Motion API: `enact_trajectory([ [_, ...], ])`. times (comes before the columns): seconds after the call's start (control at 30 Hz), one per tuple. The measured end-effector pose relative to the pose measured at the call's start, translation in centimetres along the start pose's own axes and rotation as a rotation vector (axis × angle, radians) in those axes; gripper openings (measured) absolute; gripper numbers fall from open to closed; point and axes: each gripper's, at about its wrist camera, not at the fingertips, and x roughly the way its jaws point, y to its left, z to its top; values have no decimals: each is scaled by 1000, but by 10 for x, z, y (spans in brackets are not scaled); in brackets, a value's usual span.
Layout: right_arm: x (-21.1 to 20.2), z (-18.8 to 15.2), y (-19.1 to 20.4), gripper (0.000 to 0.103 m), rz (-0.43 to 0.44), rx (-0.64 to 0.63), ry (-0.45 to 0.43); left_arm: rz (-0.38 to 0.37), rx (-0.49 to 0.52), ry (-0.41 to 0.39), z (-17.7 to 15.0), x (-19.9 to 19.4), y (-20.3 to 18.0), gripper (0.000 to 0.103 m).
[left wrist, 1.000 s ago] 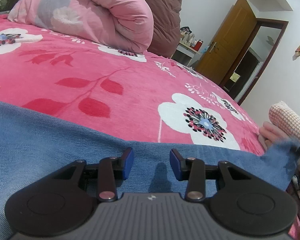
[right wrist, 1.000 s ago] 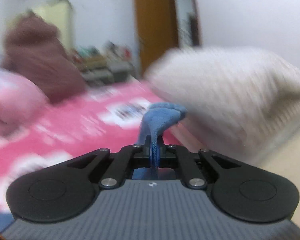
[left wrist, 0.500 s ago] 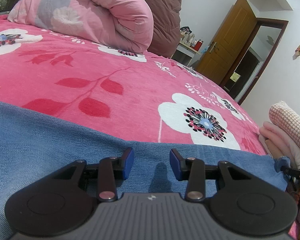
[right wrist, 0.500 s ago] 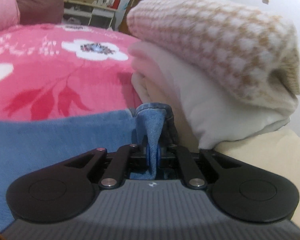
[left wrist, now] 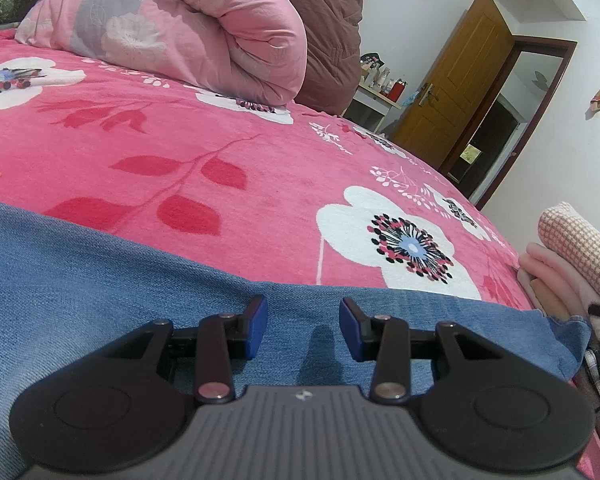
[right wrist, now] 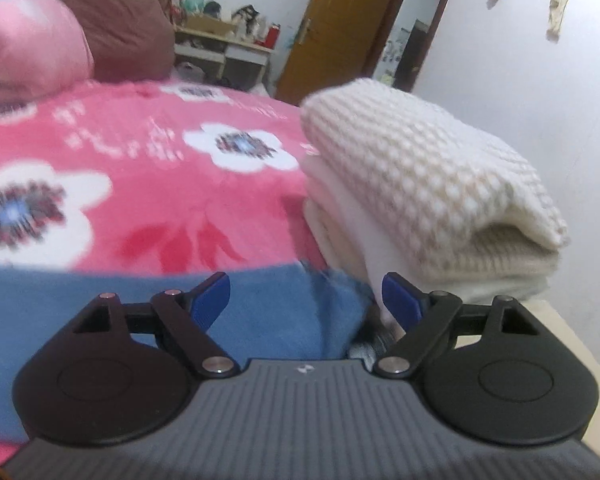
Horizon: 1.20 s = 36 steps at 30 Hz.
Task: Fold clothes
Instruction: 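Move both grippers to the folded jeans beside the clothes stack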
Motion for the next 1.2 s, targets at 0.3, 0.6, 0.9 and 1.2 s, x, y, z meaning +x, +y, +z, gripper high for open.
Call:
enact_trajectory([
  [0.3,58,23,-17,65,216,360,185,-8,3,-2,0,0,0,44],
  [0.6,3,-62,-5,64,395,449,-40,19,111,-105,1,-26,-28,56],
  [0.9,-4,-91,-34,64,311,548,-200,-86,501,-25,41,-3,-185,63],
  [1.2,8,-100,-48,46,193,608,-122,-409,882,267,16,167,-359,52],
])
